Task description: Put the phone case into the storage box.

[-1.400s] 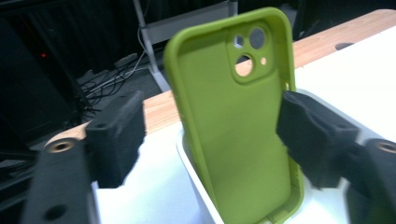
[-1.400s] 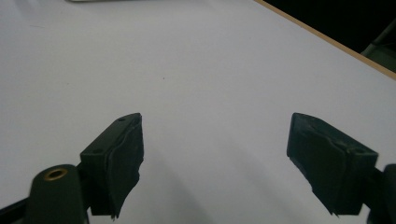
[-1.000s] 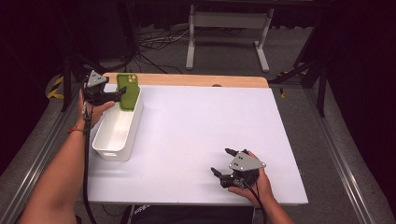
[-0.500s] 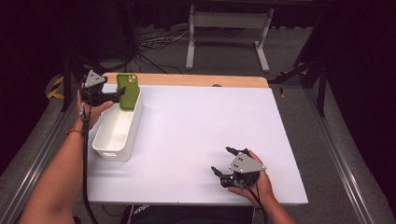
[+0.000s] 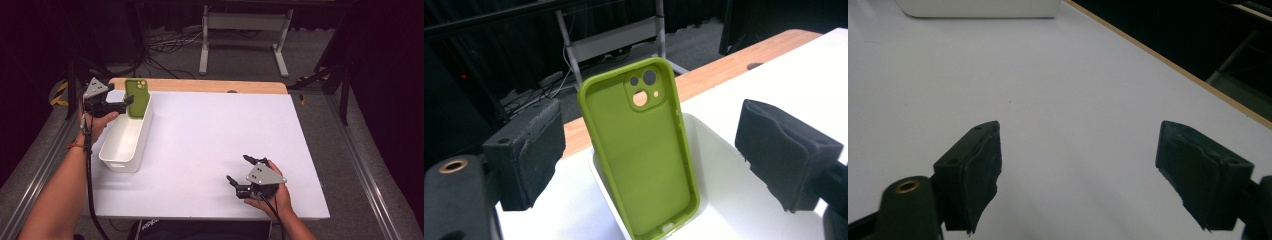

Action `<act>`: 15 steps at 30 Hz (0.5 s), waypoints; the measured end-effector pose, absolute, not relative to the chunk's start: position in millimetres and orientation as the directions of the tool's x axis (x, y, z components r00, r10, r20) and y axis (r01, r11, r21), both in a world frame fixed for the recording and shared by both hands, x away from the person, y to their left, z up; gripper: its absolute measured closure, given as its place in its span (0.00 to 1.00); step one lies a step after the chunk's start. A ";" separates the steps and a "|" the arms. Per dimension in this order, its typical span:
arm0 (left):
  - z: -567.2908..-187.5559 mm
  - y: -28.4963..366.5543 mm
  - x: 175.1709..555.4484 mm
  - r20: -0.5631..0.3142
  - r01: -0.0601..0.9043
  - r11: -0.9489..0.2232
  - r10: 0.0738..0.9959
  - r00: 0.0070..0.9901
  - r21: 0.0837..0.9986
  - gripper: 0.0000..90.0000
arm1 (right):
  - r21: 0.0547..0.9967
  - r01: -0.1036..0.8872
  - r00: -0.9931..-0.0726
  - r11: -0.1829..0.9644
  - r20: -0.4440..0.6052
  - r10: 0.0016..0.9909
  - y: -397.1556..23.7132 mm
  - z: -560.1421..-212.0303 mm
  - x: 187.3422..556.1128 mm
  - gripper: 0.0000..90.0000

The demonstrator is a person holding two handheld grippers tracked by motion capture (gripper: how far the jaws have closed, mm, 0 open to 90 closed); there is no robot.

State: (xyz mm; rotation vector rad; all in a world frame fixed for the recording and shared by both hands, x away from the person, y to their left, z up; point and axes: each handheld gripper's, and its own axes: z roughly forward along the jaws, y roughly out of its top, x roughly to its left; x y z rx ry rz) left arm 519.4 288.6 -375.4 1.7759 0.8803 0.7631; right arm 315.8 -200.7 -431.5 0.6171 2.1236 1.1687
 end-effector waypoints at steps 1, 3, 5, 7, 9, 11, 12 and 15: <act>-374.8 288.3 517.6 0.100 0.216 -0.255 0.833 0.544 0.943 0.15 | 0.865 0.097 -0.689 0.492 -0.299 0.661 -200.8 -431.1 315.9 0.21; -372.8 287.9 514.0 0.104 0.211 -0.256 0.832 0.545 0.944 0.14 | 0.871 0.093 -0.680 0.482 -0.298 0.670 -201.1 -429.6 316.0 0.21; -371.4 287.7 509.4 0.089 0.206 -0.242 0.825 0.558 0.948 0.14 | 0.875 0.094 -0.675 0.474 -0.294 0.676 -201.8 -427.7 316.4 0.21; -371.0 286.8 505.7 0.098 0.199 -0.250 0.819 0.565 0.948 0.12 | 0.880 0.096 -0.673 0.466 -0.287 0.682 -204.1 -423.8 317.1 0.20; -370.9 286.1 501.5 0.088 0.201 -0.242 0.818 0.569 0.949 0.11 | 0.886 0.097 -0.669 0.453 -0.279 0.689 -206.7 -421.5 318.1 0.18; -370.7 286.1 499.5 0.089 0.200 -0.245 0.813 0.576 0.949 0.09 | 0.887 0.098 -0.666 0.452 -0.279 0.692 -207.9 -420.5 318.6 0.18; -369.7 286.7 497.3 0.093 0.197 -0.247 0.814 0.573 0.949 0.09 | 0.888 0.097 -0.657 0.449 -0.282 0.699 -209.2 -419.6 319.0 0.18; -366.9 287.6 490.5 0.085 0.182 -0.228 0.815 0.574 0.956 0.08 | 0.891 0.089 -0.645 0.446 -0.289 0.707 -210.9 -417.4 319.4 0.18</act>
